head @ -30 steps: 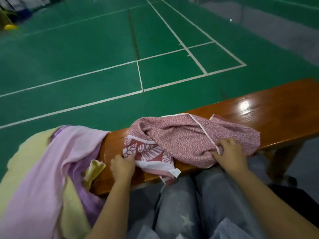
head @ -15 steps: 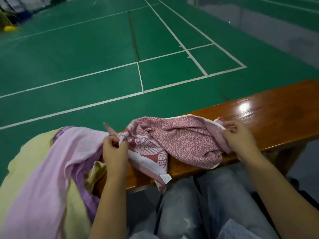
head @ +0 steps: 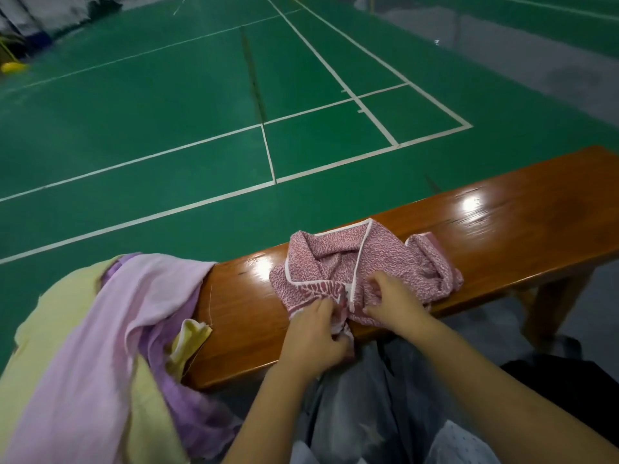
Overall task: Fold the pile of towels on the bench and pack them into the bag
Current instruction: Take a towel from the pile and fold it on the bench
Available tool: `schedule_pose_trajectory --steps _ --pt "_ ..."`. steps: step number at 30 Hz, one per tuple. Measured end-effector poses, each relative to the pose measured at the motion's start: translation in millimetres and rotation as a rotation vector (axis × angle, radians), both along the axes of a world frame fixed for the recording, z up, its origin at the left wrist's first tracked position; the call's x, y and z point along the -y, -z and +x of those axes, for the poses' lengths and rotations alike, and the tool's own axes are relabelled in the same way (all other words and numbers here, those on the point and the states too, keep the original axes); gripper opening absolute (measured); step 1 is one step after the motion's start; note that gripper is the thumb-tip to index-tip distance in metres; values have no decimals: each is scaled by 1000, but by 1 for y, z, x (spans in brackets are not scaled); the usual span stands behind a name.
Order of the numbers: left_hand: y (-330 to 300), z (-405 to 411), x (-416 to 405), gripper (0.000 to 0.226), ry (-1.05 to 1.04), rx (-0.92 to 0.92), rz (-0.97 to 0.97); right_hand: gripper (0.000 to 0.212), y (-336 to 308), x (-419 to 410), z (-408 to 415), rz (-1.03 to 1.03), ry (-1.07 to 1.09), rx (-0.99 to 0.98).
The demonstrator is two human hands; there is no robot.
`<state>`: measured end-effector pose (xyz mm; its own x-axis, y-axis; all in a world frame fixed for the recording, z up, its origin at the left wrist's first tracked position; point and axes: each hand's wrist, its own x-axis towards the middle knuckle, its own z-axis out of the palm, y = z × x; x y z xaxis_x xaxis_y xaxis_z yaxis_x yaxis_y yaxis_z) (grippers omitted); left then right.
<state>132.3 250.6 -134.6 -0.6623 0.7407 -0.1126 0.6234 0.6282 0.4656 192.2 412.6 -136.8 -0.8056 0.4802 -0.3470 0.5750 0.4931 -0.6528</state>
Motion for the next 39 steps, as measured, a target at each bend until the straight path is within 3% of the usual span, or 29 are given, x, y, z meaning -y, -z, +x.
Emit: schedule_pose_trajectory --steps 2,5,8,11,15,18,21,26,30,33,36,39 --pt "-7 -2 -9 33 7 -96 -38 47 1 4 5 199 -6 -33" --pt "-15 -7 -25 24 -74 -219 -40 30 3 4 10 360 -28 -58" --pt "-6 -12 -34 21 -67 -148 -96 35 6 3 11 359 -198 -58" --pt "3 -14 -37 33 -34 -51 -164 51 9 8 11 394 -308 -3" --pt "-3 -12 -37 21 -67 -76 -170 33 4 13 6 444 -223 -20" --pt "-5 -9 -28 21 -171 -109 -70 14 1 11 10 324 -133 -92" --pt "-3 -6 -18 33 -220 -74 45 11 0 3 17 119 3 -181" --pt "-6 -5 -16 6 -296 -41 180 17 -15 1 19 23 159 -341" --pt "-15 2 -22 11 -357 -3 401 10 -31 7 17 -132 249 -428" --pt "-28 10 -29 4 -335 66 537 7 -40 12 14 -230 273 -478" --pt "-40 18 -33 18 -274 113 614 5 -47 18 11 -240 272 -518" --pt "-43 22 -36 16 -247 82 628 6 -52 20 12 -280 266 -552"
